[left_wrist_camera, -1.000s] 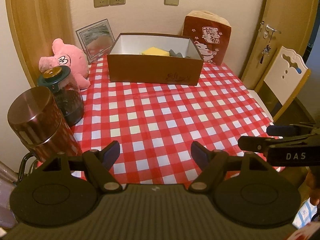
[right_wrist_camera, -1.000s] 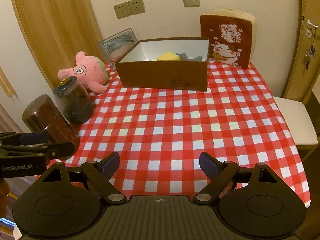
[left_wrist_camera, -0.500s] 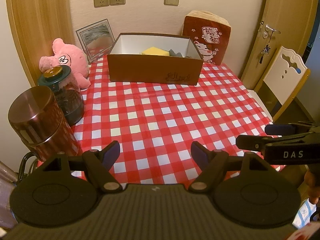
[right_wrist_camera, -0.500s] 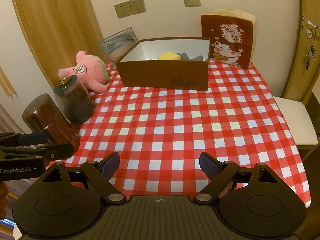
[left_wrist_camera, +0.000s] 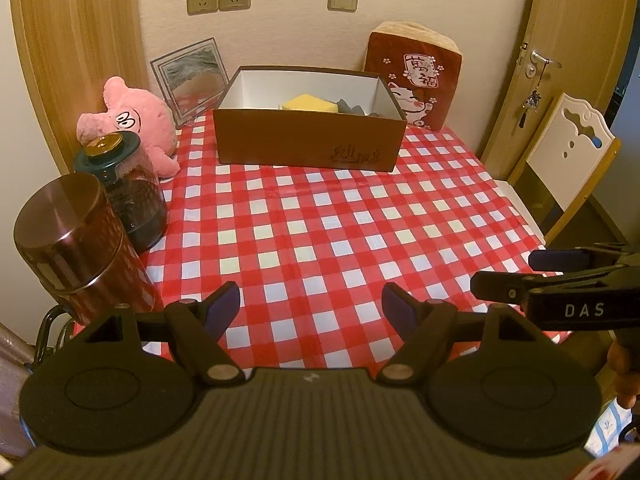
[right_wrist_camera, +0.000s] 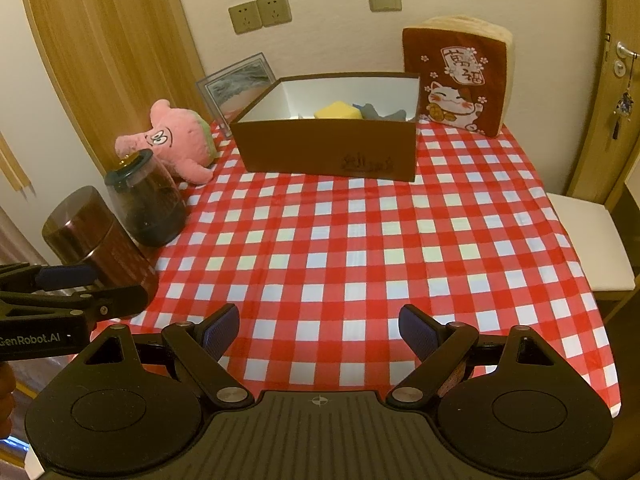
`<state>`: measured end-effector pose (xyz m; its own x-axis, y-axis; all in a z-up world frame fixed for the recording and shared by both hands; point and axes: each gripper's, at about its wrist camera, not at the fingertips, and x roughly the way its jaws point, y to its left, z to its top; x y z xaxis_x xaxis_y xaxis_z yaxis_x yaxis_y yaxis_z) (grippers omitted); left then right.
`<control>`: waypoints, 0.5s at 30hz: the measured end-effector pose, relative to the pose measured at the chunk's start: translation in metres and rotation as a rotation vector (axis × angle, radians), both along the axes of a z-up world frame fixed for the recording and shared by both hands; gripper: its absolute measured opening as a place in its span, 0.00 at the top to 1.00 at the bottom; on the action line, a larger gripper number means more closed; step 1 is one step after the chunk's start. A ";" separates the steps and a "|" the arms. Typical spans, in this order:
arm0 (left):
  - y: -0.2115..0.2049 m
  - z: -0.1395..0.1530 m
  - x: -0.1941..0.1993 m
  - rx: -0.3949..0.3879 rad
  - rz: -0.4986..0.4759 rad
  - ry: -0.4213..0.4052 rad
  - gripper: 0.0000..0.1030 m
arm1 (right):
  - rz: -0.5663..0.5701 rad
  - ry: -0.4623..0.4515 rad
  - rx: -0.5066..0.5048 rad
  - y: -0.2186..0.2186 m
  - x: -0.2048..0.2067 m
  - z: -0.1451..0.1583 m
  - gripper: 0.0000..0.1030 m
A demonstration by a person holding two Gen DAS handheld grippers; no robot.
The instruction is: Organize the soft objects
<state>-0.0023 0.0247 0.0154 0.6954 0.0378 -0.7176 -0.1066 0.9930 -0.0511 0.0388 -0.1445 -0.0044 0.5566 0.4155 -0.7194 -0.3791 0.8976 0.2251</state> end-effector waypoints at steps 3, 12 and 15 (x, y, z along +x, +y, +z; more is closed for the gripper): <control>-0.002 0.001 0.002 -0.001 -0.003 0.000 0.26 | 0.000 0.000 -0.001 -0.001 0.001 0.000 0.16; -0.004 0.001 0.005 0.000 -0.003 0.000 0.26 | -0.001 0.002 -0.001 -0.005 0.004 -0.001 0.16; -0.004 0.001 0.004 0.000 -0.003 0.000 0.26 | 0.001 0.002 0.000 -0.005 0.004 -0.001 0.16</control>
<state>0.0022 0.0209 0.0163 0.6956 0.0358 -0.7175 -0.1034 0.9933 -0.0507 0.0423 -0.1492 -0.0053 0.5549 0.4157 -0.7206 -0.3791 0.8974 0.2257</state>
